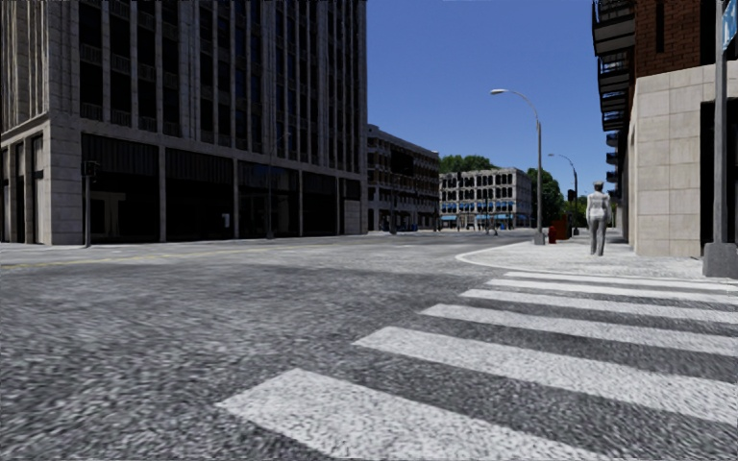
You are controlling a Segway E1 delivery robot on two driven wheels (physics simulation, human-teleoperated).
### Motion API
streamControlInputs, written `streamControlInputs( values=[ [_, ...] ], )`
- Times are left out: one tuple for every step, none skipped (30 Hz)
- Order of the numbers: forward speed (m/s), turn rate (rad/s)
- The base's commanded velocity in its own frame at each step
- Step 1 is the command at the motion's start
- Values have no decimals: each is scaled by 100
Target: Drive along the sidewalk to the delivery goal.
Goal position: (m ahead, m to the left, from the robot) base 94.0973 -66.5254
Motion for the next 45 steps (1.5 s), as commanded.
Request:
streamControlInputs(
  values=[
    [155,-63],
    [162,-63],
    [162,-63],
    [166,-63],
    [168,-63],
    [169,-63],
    [169,-63],
    [169,-63],
    [169,-63],
    [170,-63],
    [170,-63],
    [170,-63],
    [170,-63],
    [170,-63],
    [170,-63],
    [170,-63],
    [170,-63],
    [170,-63],
    [170,-63],
    [170,-63],
    [170,-63],
    [170,-63],
    [170,-63],
    [170,-63],
    [170,-63],
    [170,-63],
    [170,-63],
    [170,-63],
    [170,-63],
    [170,-63],
    [170,-63],
    [170,-63],
    [170,-63],
    [170,-63],
    [172,-52],
    [172,-52],
    [186,0],
    [194,0],
    [200,0],
    [200,0],
    [200,0],
    [200,0],
    [200,0],
    [200,0],
    [200,0]
  ],
)
